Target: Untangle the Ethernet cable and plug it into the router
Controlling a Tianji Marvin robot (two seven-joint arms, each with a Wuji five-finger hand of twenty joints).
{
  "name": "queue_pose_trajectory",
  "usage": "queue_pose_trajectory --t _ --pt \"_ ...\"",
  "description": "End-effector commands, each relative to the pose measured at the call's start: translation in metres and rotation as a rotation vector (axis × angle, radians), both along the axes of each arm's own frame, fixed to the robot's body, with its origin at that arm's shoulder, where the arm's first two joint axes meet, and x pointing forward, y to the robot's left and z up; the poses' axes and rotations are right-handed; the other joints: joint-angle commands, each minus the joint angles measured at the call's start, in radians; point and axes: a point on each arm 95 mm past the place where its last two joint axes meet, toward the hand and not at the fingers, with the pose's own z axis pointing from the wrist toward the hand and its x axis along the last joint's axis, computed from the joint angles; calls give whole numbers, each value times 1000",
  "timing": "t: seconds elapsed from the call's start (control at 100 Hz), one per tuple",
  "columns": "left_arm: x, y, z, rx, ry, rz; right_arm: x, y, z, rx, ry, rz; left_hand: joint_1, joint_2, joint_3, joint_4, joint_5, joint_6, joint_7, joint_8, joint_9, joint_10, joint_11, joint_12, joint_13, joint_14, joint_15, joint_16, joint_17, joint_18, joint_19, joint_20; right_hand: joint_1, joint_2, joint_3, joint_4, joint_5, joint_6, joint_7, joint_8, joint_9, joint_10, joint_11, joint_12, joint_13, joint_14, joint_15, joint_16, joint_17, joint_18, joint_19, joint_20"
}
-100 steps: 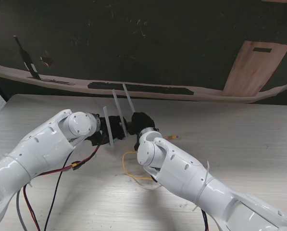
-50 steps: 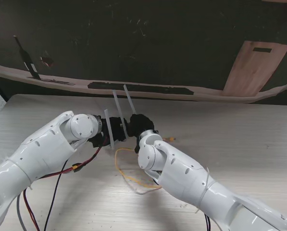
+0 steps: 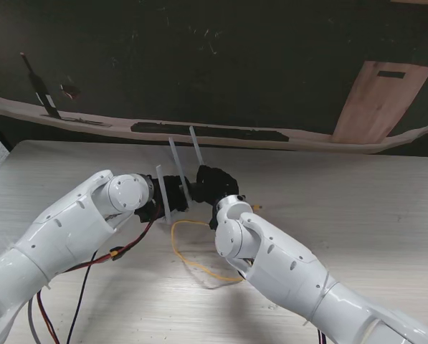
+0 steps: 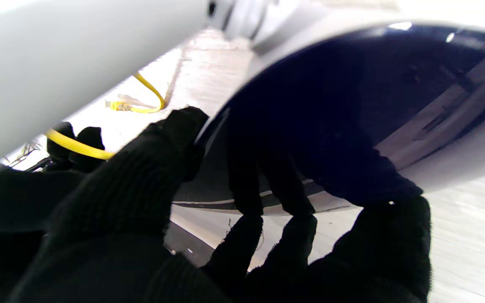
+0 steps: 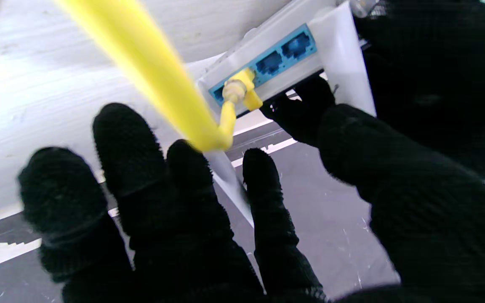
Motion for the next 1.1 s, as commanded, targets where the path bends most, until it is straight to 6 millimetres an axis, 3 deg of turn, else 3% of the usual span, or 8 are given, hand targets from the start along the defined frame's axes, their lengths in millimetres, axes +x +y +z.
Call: queue_pose_trajectory --t 0.0,0.33,0.65,0.92,1.09 --pt "-26 18 -53 62 148 32 -2 -6 -1 -2 3 3 230 196 256 82 137 -132 176 55 162 -188 208 78 177 -381 420 102 195 -372 343 137 -34 12 -11 -3 -57 44 -24 -8 -31 37 -10 -13 -20 40 -19 9 -37 64 -26 15" --pt "-17 33 -49 135 41 160 -10 -27 11 6 -64 -6 148 213 162 57 120 -128 150 43 119 -187 187 67 128 -351 415 103 138 -340 343 158 -39 17 -22 -4 -54 49 -31 -12 -44 61 -35 -20 -70 48 -65 30 -97 64 -72 70" --pt "-15 31 -57 202 -118 305 -18 -53 18 4 -131 -34 -79 186 130 -42 85 -120 100 15 64 -180 177 58 37 -313 408 103 30 -286 355 193 -40 21 -24 -4 -38 53 -39 -16 -40 68 -52 -26 -78 51 -82 34 -108 64 -90 95" --pt "-21 23 -59 252 -150 296 -22 -64 17 11 -147 -60 -220 165 130 -90 65 -114 59 -9 20 -189 155 43 -31 -292 377 94 -45 -254 335 191 -38 39 -25 -3 -34 57 -43 -18 -40 71 -60 -28 -76 54 -85 36 -110 64 -96 106" --pt "-27 18 -59 308 -153 271 -22 -68 18 24 -163 -73 -298 156 56 -127 48 -119 32 -24 -18 -194 131 29 -73 -286 347 89 -82 -231 320 185 -42 59 -31 -3 -34 58 -44 -19 -39 74 -66 -30 -75 56 -86 38 -110 64 -98 113"
